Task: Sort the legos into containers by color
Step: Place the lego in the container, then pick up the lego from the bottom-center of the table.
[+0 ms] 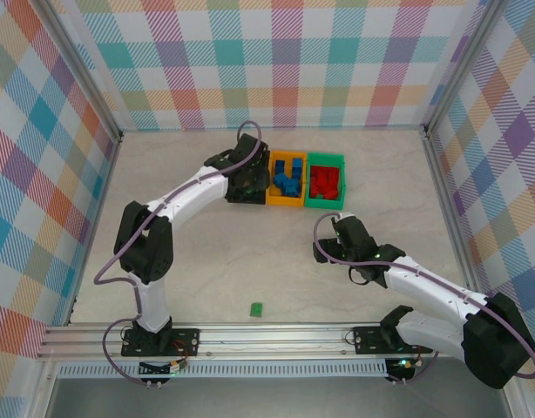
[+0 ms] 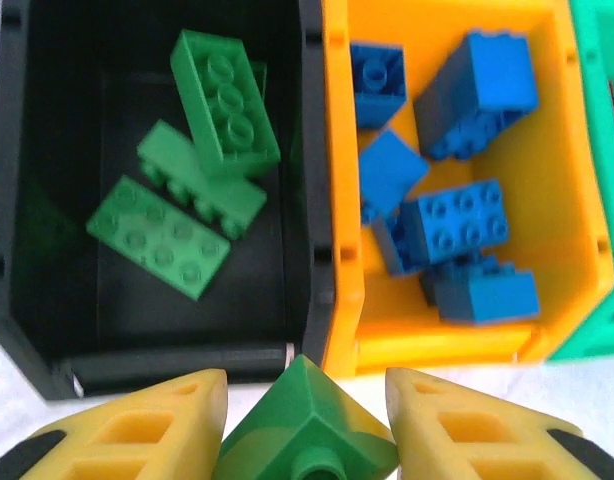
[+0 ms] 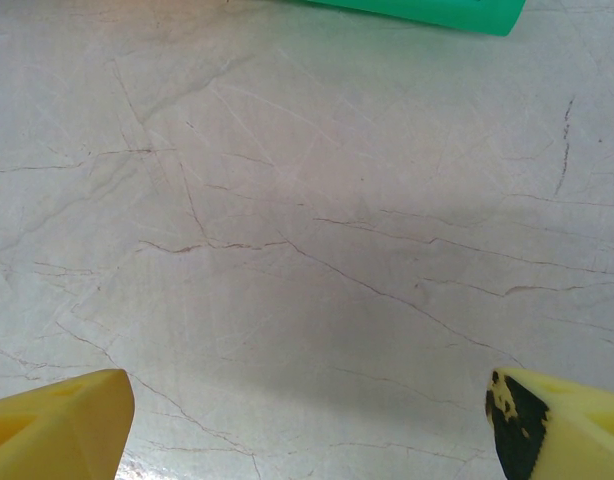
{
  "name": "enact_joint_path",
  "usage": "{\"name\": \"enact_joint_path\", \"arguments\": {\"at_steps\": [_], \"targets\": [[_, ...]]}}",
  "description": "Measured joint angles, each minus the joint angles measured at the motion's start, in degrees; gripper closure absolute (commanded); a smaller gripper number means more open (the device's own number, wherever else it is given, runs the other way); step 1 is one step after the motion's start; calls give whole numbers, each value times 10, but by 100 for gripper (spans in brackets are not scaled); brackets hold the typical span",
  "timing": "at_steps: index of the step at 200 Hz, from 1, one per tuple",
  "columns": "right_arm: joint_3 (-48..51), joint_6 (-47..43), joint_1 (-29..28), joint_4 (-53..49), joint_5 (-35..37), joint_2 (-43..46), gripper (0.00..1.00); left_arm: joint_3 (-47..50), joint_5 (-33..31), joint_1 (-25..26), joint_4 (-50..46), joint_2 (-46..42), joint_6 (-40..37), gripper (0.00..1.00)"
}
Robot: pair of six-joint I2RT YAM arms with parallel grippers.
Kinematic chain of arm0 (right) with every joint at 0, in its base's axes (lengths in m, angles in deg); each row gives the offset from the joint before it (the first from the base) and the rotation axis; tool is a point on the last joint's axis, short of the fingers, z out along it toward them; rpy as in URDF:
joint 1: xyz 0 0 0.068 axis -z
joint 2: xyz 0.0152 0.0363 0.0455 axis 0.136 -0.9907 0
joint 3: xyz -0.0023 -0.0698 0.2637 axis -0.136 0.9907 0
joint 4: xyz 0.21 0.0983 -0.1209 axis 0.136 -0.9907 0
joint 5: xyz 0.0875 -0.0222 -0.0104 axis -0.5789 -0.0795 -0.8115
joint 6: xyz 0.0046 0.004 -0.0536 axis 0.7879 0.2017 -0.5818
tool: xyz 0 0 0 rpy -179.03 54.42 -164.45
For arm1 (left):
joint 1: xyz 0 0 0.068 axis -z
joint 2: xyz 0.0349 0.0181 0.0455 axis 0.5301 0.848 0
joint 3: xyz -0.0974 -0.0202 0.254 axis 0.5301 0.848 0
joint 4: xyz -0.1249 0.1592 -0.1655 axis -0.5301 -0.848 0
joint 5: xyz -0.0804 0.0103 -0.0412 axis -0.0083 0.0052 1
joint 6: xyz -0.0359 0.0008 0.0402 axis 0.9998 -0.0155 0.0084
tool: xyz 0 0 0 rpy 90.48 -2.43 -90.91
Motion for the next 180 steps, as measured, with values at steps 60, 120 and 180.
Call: {"name": "enact_joint_path", "arguments": {"at_steps": [60, 120, 180], "targets": [[-1, -9, 0, -4, -98, 12, 11, -103, -40, -18, -54, 105, -20, 19], [-54, 68, -162, -42, -212, -38, 14, 12, -39, -20, -41, 35, -20, 9], [-184, 147, -381, -108, -181, -210, 12, 217, -31, -20, 10, -197, 21, 9]]}}
